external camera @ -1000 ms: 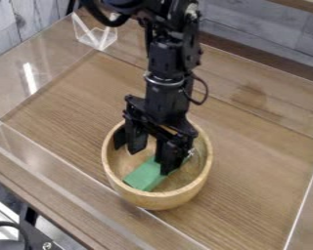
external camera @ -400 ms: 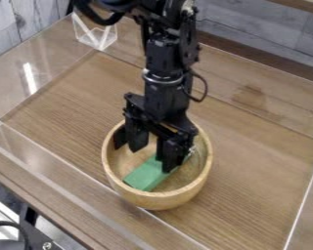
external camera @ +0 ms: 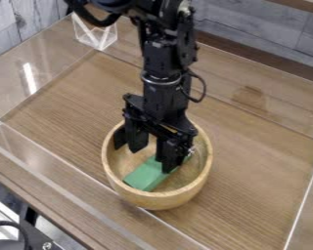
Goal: Move green stick from inside the wooden bowl to the table next to it
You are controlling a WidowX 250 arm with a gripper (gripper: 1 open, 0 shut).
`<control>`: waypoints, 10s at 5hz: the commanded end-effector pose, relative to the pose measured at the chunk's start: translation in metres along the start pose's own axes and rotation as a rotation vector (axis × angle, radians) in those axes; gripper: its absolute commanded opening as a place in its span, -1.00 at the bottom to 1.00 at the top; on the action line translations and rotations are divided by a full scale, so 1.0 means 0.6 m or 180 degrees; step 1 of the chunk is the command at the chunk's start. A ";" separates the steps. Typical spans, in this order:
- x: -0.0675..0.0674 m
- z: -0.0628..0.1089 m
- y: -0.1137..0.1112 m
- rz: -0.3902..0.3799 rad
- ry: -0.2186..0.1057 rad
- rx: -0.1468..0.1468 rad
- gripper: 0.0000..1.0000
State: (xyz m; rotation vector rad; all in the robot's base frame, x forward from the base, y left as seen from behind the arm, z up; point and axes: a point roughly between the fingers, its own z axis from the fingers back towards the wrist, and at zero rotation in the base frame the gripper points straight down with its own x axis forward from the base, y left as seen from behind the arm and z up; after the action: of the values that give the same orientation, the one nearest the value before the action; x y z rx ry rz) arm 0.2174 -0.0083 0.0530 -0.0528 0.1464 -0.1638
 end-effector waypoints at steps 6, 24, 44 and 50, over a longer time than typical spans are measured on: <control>0.005 0.020 0.003 0.0092 -0.0338 -0.0044 1.00; 0.012 -0.066 0.003 0.0306 -0.0326 -0.0011 1.00; -0.020 -0.007 -0.009 0.0499 0.0062 -0.0408 -1.00; -0.017 0.103 0.002 0.0583 -0.0286 -0.0652 -1.00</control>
State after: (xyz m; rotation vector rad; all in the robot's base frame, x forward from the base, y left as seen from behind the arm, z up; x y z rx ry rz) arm 0.2102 -0.0050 0.1040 -0.2556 0.1305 0.0498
